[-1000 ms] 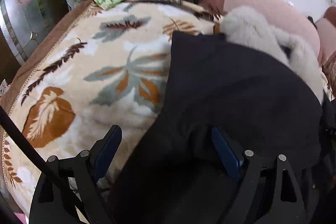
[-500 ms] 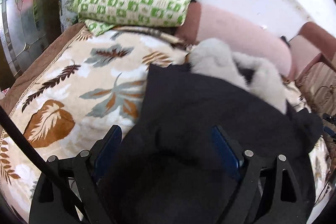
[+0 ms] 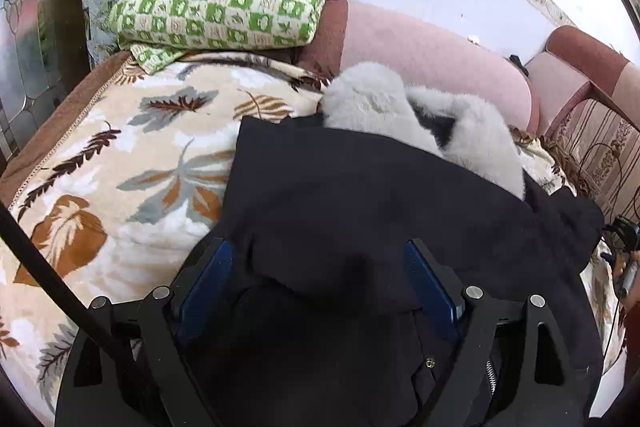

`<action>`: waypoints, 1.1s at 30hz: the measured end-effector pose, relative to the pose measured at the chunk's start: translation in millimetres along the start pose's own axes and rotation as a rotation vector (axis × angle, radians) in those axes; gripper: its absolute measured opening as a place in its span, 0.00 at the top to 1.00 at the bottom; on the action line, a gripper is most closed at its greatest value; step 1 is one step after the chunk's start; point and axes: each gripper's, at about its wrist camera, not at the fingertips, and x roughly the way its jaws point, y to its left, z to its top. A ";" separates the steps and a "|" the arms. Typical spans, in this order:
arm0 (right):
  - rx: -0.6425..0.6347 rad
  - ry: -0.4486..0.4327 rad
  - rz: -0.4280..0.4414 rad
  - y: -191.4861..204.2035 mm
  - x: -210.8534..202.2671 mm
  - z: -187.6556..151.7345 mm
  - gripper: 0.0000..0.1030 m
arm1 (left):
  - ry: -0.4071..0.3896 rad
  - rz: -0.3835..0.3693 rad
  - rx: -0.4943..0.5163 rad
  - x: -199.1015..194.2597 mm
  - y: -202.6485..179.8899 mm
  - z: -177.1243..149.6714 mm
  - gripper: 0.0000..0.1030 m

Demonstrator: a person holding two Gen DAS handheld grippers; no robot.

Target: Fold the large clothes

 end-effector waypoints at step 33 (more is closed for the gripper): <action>-1.223 0.160 0.297 299.1 -101.7 -351.4 0.91 | -0.089 0.066 -0.123 -34.7 56.6 21.0 0.16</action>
